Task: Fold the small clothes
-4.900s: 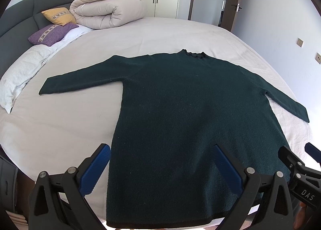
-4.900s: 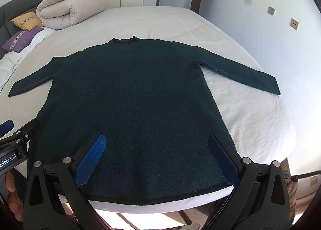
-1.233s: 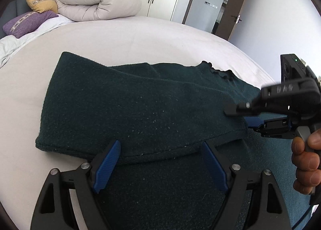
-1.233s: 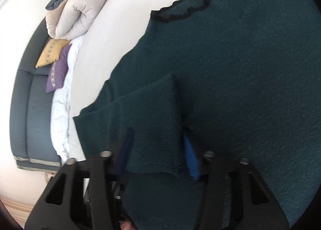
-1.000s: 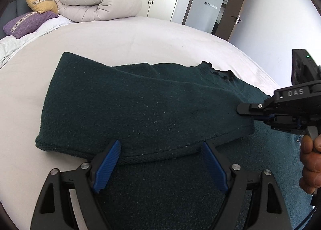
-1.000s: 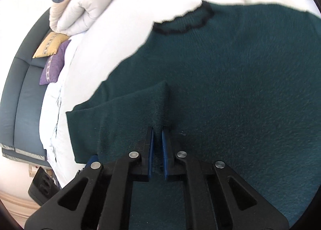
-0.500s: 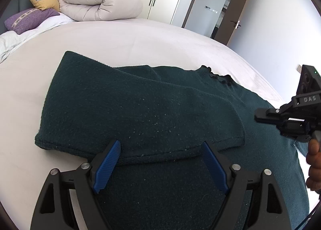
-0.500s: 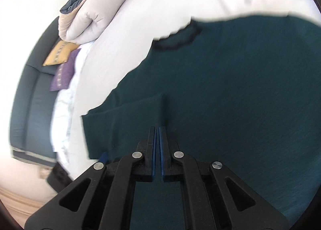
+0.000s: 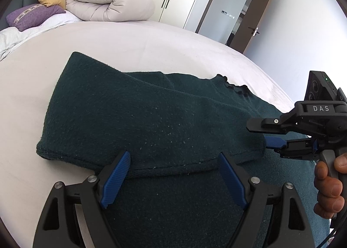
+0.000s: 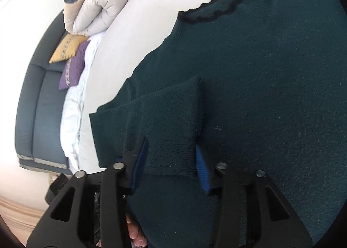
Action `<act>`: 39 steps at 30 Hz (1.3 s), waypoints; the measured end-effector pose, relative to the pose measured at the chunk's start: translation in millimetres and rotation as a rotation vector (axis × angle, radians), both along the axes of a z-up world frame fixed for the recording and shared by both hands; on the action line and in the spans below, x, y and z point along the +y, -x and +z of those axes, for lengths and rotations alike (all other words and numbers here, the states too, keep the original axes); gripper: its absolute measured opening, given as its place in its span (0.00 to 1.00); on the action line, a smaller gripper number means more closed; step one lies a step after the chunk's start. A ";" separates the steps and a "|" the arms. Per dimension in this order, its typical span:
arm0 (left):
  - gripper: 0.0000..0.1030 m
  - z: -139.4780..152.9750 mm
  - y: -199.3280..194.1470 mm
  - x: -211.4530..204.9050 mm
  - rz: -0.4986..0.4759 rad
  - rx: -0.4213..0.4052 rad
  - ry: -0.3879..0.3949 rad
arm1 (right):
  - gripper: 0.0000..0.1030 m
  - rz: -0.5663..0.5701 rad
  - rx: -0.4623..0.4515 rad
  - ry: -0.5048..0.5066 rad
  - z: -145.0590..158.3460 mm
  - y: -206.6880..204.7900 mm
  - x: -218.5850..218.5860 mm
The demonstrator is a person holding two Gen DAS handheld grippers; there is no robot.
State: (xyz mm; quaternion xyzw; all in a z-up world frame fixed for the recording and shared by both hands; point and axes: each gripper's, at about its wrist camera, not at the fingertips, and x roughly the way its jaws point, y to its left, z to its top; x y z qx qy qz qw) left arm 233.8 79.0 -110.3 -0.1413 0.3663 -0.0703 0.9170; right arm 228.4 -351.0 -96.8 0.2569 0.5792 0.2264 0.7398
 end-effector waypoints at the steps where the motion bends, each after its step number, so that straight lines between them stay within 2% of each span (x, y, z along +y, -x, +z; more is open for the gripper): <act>1: 0.81 0.0 0.1 -0.1 0.000 0.000 0.001 | 0.34 0.008 -0.004 0.010 0.8 0.4 3.9; 3: 0.81 -0.1 0.2 0.2 0.000 -0.001 0.002 | 0.27 0.020 -0.020 0.026 2.2 0.4 11.4; 5: 0.81 0.1 0.2 0.4 0.000 -0.001 0.003 | 0.10 0.034 -0.029 0.070 7.1 6.6 16.5; 6: 0.81 0.3 0.2 0.5 0.000 -0.001 0.004 | 0.08 0.037 -0.034 0.099 7.4 6.8 18.3; 9: 0.81 0.3 0.7 0.4 0.000 -0.003 0.008 | 0.06 0.027 -0.058 0.142 13.3 11.0 16.0; 17: 0.82 5.1 9.1 7.8 0.003 -0.052 0.057 | 0.02 -0.052 -0.122 0.097 45.6 24.4 -28.6; 19: 0.82 5.2 9.6 10.0 0.012 -0.054 0.069 | 0.02 -0.068 -0.139 0.115 53.6 28.3 -40.8; 24: 0.82 8.5 12.9 14.6 0.038 -0.070 0.086 | 0.02 -0.069 -0.110 0.096 48.5 32.9 -56.2; 28: 0.82 19.2 24.8 34.7 0.085 -0.086 0.166 | 0.02 -0.106 -0.120 0.063 52.6 36.8 -70.6; 32: 0.82 22.3 45.6 59.4 0.143 -0.074 0.301 | 0.02 -0.140 -0.157 0.016 74.6 44.2 -96.2; 35: 0.82 23.5 53.1 72.7 0.200 -0.055 0.302 | 0.02 -0.147 -0.170 0.028 84.8 45.9 -112.3; 39: 0.82 35.6 47.2 88.0 0.245 -0.046 0.245 | 0.02 -0.185 -0.129 0.093 73.3 45.6 -142.7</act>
